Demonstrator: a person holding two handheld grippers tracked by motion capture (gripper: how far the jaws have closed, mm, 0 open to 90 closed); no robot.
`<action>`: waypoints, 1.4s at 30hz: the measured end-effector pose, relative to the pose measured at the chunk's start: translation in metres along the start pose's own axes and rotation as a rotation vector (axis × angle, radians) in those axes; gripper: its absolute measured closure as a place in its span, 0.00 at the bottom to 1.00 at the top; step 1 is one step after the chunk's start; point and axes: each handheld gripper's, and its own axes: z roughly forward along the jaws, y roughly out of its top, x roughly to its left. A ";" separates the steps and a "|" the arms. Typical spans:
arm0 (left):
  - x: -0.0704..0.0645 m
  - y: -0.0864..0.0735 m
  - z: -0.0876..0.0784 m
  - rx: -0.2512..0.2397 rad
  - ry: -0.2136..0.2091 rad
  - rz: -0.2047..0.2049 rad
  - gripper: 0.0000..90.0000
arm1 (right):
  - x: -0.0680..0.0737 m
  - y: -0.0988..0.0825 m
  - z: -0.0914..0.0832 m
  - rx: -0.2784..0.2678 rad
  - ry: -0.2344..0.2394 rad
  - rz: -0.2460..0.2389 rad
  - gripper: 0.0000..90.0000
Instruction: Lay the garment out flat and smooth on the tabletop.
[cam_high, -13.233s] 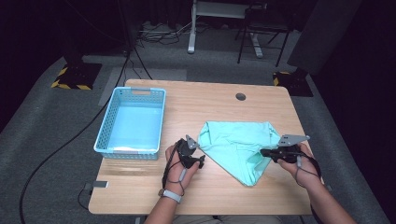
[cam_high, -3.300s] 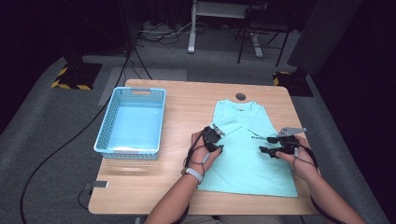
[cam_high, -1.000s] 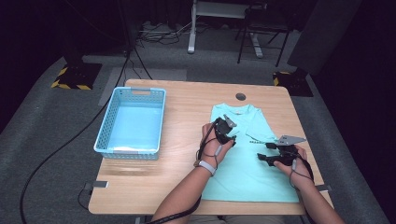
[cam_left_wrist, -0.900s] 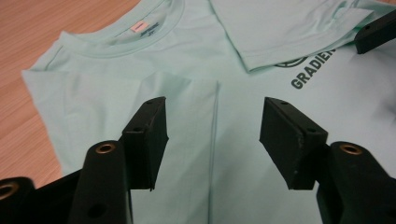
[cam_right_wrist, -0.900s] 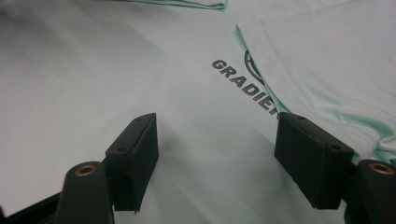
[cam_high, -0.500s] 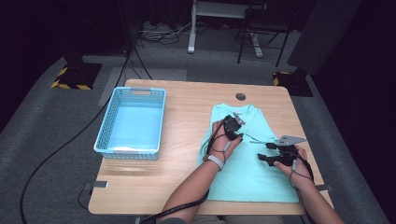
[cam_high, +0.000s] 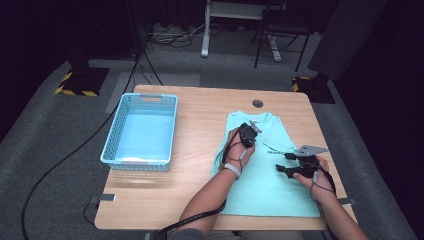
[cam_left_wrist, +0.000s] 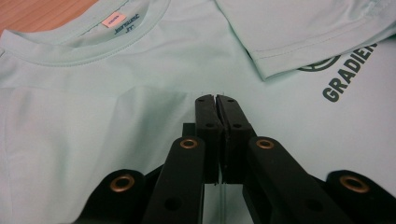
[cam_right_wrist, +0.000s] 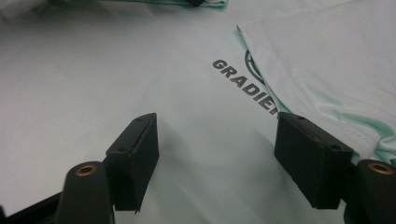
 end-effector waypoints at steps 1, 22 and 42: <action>0.000 0.000 0.000 0.000 -0.002 -0.001 0.98 | 0.000 0.000 0.000 0.000 0.000 0.000 0.34; 0.023 -0.002 -0.057 -0.110 0.076 -0.051 0.99 | 0.000 0.000 0.000 0.000 0.000 0.000 0.34; 0.118 -0.082 -0.154 -0.248 0.424 -0.431 0.62 | 0.000 0.000 0.000 -0.001 0.000 -0.001 0.34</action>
